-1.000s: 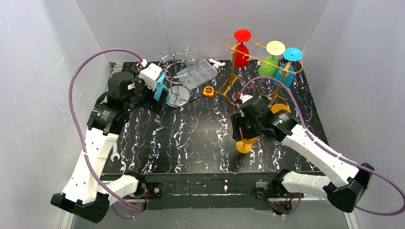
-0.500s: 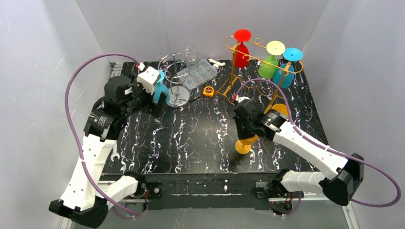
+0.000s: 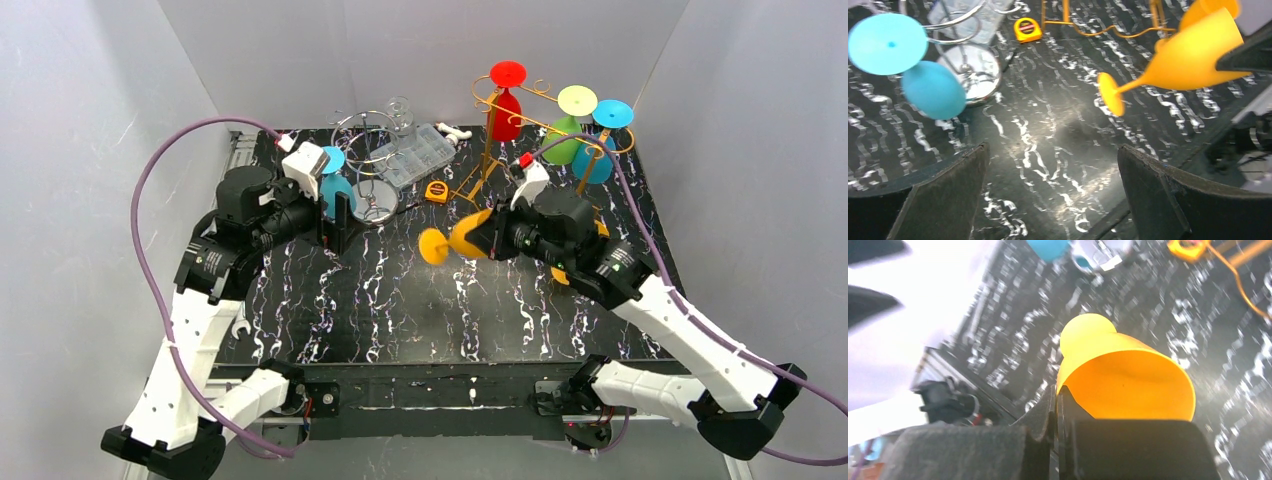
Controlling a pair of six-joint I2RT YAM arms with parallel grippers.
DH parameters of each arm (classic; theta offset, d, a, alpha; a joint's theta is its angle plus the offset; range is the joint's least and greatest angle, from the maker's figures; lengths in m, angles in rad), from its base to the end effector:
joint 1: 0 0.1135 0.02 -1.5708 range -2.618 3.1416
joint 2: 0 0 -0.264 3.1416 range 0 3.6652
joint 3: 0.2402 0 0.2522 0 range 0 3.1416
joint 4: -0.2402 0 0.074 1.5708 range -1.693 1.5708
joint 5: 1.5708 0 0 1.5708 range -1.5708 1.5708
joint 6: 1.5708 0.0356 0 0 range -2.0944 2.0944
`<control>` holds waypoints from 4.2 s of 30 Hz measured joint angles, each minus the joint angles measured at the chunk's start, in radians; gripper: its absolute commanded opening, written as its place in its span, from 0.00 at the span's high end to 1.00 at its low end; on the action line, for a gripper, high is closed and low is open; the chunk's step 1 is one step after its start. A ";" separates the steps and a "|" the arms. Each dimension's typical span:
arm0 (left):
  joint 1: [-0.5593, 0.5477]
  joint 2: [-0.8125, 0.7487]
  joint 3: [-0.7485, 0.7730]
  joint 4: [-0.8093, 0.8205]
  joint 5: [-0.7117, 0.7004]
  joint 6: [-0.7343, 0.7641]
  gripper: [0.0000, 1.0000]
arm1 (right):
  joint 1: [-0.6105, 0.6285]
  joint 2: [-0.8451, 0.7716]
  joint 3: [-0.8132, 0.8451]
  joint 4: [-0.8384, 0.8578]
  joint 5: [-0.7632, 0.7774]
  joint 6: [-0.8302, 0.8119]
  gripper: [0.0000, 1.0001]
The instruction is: Place the wine glass upside down on the wine glass rack
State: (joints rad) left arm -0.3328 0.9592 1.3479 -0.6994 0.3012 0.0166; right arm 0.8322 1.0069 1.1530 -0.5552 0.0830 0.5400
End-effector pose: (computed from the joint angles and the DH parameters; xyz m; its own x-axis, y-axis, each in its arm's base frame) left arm 0.1621 -0.0672 0.4450 -0.2793 0.1133 -0.9535 0.5837 0.8085 -0.0749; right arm 0.1456 0.1555 0.3881 -0.5822 0.1216 -0.8039 -0.4504 0.7749 0.4434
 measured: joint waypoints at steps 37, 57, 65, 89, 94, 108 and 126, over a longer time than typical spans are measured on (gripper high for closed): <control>0.010 0.204 0.049 0.103 0.148 -0.097 1.00 | 0.126 0.051 0.099 0.323 -0.111 -0.002 0.02; -0.038 -0.049 0.018 0.337 0.325 0.884 1.00 | 0.126 0.238 0.211 0.249 -0.403 -0.115 0.02; -0.071 -0.053 0.002 0.340 0.327 0.964 1.00 | 0.123 0.304 0.150 0.505 -0.504 -0.048 0.02; -0.093 -0.034 -0.032 0.393 0.230 0.886 0.02 | 0.132 0.082 -0.254 0.690 0.048 -0.164 0.50; -0.092 -0.031 -0.037 0.369 0.183 0.842 0.02 | 0.132 0.154 -0.310 0.758 0.380 -0.275 0.51; -0.092 -0.019 -0.048 0.282 0.177 0.795 0.02 | 0.130 0.607 -0.272 1.275 1.004 -0.673 0.57; -0.093 0.090 -0.027 0.240 0.177 0.793 0.05 | -0.022 0.713 -0.004 1.365 1.085 -0.787 0.67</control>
State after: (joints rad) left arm -0.4259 1.0496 1.3205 -0.4595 0.4778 0.8101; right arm 0.8101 1.7195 1.1492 0.8093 1.1683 -0.2466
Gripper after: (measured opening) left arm 0.957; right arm 0.828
